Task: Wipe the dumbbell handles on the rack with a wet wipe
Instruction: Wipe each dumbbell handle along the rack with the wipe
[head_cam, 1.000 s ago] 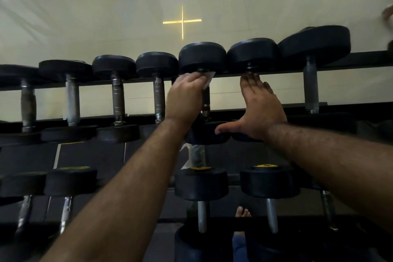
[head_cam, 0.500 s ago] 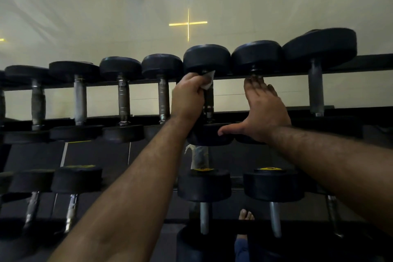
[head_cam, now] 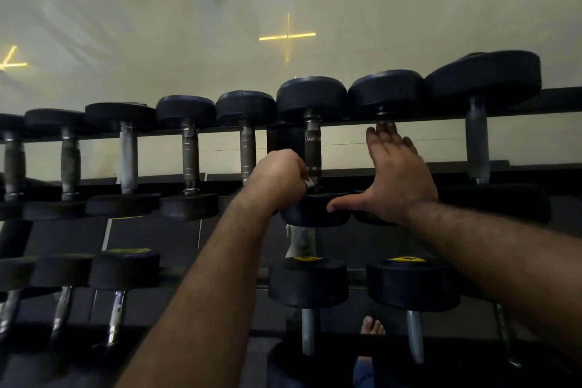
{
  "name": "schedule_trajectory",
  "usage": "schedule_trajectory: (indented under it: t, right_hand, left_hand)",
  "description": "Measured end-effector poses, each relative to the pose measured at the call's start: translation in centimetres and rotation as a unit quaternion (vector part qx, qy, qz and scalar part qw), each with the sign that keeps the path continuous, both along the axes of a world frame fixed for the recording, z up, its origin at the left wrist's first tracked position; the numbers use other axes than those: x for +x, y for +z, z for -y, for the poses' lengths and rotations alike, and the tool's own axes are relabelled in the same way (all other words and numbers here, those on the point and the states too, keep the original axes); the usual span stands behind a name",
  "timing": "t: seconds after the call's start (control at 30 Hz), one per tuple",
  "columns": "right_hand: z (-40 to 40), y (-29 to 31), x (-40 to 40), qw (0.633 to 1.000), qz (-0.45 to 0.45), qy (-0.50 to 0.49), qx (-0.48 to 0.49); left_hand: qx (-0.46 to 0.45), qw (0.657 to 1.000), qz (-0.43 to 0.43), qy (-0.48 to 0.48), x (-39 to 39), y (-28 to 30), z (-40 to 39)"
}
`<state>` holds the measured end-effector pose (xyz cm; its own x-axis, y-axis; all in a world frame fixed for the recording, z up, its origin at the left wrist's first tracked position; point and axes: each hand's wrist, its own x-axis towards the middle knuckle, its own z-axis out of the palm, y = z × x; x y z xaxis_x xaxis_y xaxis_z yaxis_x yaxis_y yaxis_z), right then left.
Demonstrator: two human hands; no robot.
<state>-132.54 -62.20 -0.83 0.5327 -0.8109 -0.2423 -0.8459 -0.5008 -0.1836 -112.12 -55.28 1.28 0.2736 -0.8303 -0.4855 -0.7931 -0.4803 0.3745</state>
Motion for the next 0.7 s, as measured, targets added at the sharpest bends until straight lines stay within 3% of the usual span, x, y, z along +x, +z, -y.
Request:
schedule_trajectory:
  t: [0.07, 0.17, 0.3, 0.4, 0.57, 0.63, 0.7]
  right_hand:
    - [0.0, 0.0, 0.0, 1.000, -0.002, 0.003, -0.001]
    - [0.2, 0.0, -0.1, 1.000, 0.001, 0.009, 0.002]
    - [0.2, -0.1, -0.1, 1.000, 0.003, 0.011, 0.007]
    - [0.3, -0.2, -0.1, 1.000, 0.003, 0.016, 0.007]
    - [0.4, -0.7, -0.2, 1.000, 0.007, 0.023, -0.006]
    - [0.4, -0.9, -0.3, 1.000, 0.012, 0.024, -0.007]
    - [0.5, -1.1, -0.3, 0.999, 0.014, 0.030, -0.009]
  left_hand:
    - [0.009, 0.999, -0.003, -0.048, -0.9, 0.8, -0.1]
    - [0.004, 0.994, -0.087, -0.072, -0.3, 2.6, 0.6]
    - [-0.063, 0.996, -0.038, -0.051, -0.3, 1.8, 1.8]
    - [-0.015, 0.986, -0.088, -0.144, -1.6, 0.1, 0.9]
    - [0.031, 0.980, -0.107, -0.167, 2.9, 2.5, -0.4]
    - [0.005, 0.985, -0.103, -0.136, 5.0, 3.5, -1.2]
    - [-0.087, 0.990, -0.102, -0.049, 5.8, 3.0, -2.1]
